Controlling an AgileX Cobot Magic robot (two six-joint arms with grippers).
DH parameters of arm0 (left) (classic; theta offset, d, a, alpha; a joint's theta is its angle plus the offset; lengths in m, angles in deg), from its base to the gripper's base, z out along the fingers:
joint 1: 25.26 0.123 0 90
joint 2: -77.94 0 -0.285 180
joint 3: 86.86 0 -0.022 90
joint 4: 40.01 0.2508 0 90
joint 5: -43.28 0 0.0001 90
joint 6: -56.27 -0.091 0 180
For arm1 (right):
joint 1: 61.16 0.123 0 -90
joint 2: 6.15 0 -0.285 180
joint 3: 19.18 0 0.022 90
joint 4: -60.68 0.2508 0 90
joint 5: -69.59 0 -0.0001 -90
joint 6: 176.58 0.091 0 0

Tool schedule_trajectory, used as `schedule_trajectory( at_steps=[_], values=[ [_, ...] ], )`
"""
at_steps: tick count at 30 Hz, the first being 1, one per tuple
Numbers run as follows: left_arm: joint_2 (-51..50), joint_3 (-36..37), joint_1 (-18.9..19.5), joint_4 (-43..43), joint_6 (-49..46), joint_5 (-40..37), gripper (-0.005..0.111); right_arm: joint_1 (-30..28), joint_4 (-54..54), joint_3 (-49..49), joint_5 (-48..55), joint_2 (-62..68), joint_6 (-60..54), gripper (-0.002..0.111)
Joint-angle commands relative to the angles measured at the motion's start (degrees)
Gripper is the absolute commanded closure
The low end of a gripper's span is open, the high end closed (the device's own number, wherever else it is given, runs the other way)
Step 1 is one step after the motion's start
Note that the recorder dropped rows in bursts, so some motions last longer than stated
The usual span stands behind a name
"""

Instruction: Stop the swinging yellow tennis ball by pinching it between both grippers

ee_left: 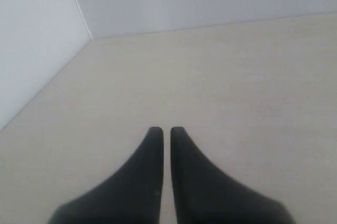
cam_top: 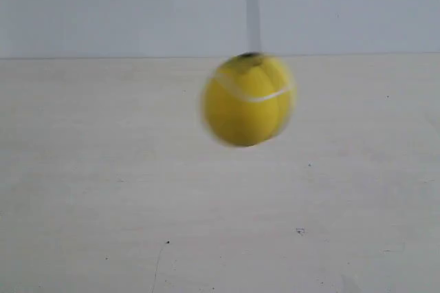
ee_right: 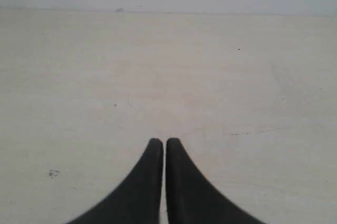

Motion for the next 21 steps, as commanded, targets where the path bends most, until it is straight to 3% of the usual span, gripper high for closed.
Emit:
schedule_trajectory(
  at_steps=[1,21],
  values=[
    [0.2,0.2,-0.2,0.0,0.6,-0.1,0.102,0.1,-0.6,0.0,-0.3,-0.2,-0.7,0.108],
    [0.2,0.2,-0.2,1.4,0.0,-0.1,0.102,0.1,-1.4,0.0,-5.2,-0.2,-3.2,0.108]
  ],
)
